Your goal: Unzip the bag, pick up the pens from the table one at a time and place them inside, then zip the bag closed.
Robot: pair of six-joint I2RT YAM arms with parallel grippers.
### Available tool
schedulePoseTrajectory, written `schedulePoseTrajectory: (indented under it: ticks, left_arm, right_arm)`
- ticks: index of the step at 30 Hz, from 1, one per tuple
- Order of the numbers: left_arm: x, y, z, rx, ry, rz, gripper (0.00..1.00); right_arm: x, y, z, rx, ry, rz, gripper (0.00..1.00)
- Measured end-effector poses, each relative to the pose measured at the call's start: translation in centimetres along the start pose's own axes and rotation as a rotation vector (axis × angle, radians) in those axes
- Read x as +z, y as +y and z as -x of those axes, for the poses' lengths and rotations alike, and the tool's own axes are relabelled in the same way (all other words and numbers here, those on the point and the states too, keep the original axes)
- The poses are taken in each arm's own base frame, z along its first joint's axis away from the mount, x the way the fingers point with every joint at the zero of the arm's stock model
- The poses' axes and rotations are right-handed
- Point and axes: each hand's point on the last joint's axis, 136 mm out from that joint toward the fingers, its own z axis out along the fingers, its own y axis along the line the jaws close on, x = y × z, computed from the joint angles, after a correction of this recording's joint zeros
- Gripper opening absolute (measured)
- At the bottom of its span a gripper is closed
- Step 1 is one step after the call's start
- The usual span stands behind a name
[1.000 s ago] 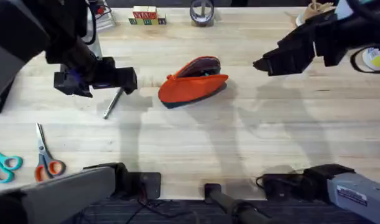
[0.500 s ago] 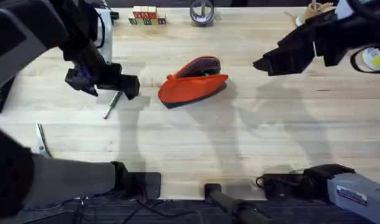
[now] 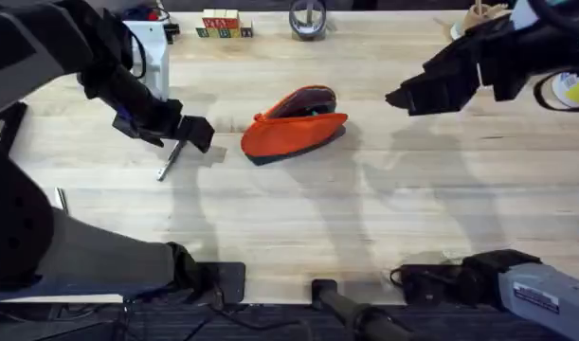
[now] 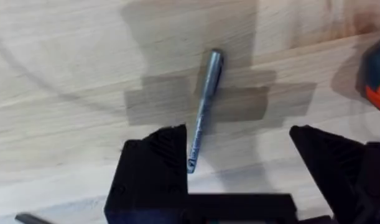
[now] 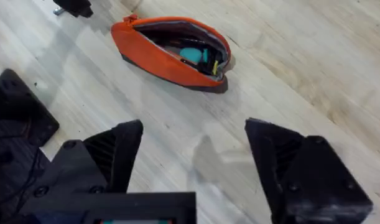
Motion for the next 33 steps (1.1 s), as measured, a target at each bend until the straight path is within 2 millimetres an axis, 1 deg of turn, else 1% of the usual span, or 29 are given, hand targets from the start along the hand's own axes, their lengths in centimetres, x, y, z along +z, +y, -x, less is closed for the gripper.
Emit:
schedulePoseTrajectory:
  ticks: [5,10,12,16,21,26,31,33]
  left_arm:
    - [0.2,-0.1,0.0,0.019,-0.008,-0.040,0.993]
    - [1.4,0.2,-0.4,0.022,0.036,-0.055,0.996]
    - [1.7,0.5,-0.6,0.024,0.052,-0.043,0.996]
    - [1.7,1.0,-0.9,0.022,0.064,-0.020,0.969]
    - [1.7,1.8,-1.3,0.012,0.079,0.004,0.958]
    - [2.3,2.1,-1.6,0.011,0.110,0.014,0.956]
    - [2.3,2.2,-1.6,0.011,0.111,0.019,0.929]
    - [2.3,2.3,-1.6,0.012,0.111,0.022,0.890]
  right_arm:
    - [0.0,0.0,0.0,0.000,0.000,0.000,0.998]
    - [0.0,0.0,0.0,0.000,0.000,0.000,0.996]
    - [0.0,0.0,0.0,0.000,0.000,0.000,0.997]
    - [0.0,0.0,0.0,0.000,0.000,0.000,0.997]
    - [0.0,0.0,0.0,0.000,0.000,0.000,0.996]
    - [0.0,0.0,0.0,0.000,0.000,0.000,0.998]
    - [0.0,0.0,0.0,0.000,0.000,0.000,0.997]
    - [0.0,0.0,0.0,0.000,0.000,0.000,0.998]
